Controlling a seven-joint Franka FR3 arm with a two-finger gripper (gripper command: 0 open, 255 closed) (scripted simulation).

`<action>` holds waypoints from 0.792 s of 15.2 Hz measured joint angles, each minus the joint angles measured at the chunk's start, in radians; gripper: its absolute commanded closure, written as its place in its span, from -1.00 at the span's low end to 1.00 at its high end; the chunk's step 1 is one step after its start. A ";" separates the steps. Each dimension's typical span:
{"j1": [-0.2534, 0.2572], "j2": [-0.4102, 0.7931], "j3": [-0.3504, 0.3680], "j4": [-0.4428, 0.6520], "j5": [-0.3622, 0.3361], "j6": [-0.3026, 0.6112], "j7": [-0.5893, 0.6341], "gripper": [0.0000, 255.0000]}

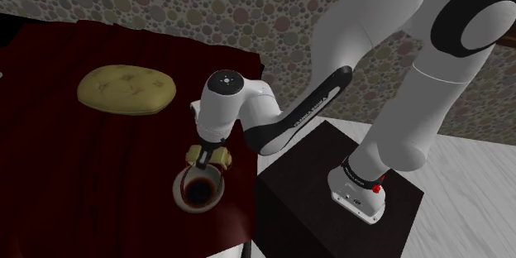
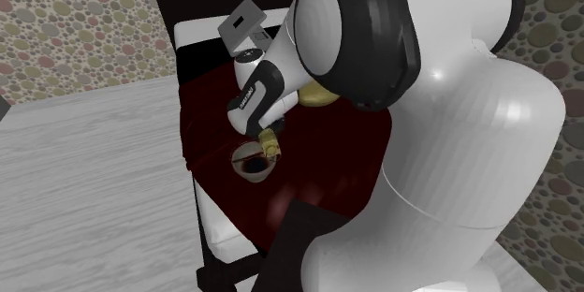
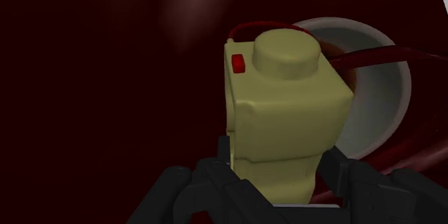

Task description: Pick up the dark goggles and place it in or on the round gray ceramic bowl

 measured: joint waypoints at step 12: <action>0.031 0.077 -0.049 0.006 -0.113 0.062 0.088 1.00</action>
